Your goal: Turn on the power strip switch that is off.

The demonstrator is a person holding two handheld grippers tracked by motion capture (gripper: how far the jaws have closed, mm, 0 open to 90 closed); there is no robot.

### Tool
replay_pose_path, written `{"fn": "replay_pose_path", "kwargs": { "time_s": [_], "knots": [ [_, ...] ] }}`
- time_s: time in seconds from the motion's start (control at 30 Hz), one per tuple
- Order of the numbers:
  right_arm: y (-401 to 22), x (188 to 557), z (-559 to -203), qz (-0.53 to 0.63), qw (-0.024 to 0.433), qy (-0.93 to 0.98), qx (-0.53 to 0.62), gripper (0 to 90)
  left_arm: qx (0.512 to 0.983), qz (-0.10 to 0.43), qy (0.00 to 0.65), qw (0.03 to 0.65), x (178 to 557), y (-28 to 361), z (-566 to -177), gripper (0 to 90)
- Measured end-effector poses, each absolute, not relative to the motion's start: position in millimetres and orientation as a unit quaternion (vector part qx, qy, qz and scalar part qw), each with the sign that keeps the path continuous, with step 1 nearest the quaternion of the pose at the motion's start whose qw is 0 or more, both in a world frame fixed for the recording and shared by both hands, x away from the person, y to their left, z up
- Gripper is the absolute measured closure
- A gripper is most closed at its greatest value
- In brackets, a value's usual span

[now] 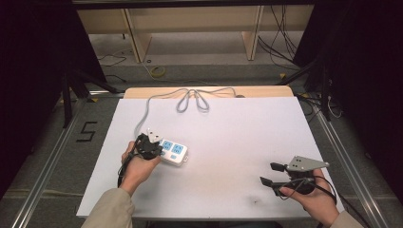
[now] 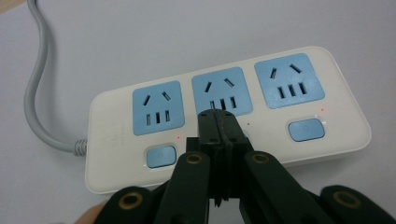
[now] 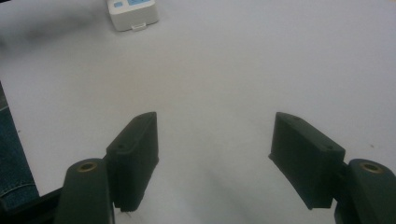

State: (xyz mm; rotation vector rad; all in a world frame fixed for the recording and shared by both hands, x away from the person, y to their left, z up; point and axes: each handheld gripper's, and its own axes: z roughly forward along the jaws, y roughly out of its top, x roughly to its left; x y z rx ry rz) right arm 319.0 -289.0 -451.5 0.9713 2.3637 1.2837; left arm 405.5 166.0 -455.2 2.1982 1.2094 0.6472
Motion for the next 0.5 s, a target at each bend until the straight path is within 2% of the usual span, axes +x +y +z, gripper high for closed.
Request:
{"fn": "replay_pose_path", "kwargs": {
  "time_s": [0.5],
  "knots": [
    [-289.5, 319.1, -451.4, 0.444, 0.141, 0.819, 0.335, 32.4, 0.821, 0.237, 0.443, 0.270, 405.6, 161.8, -456.0, 89.7]
  ]
}}
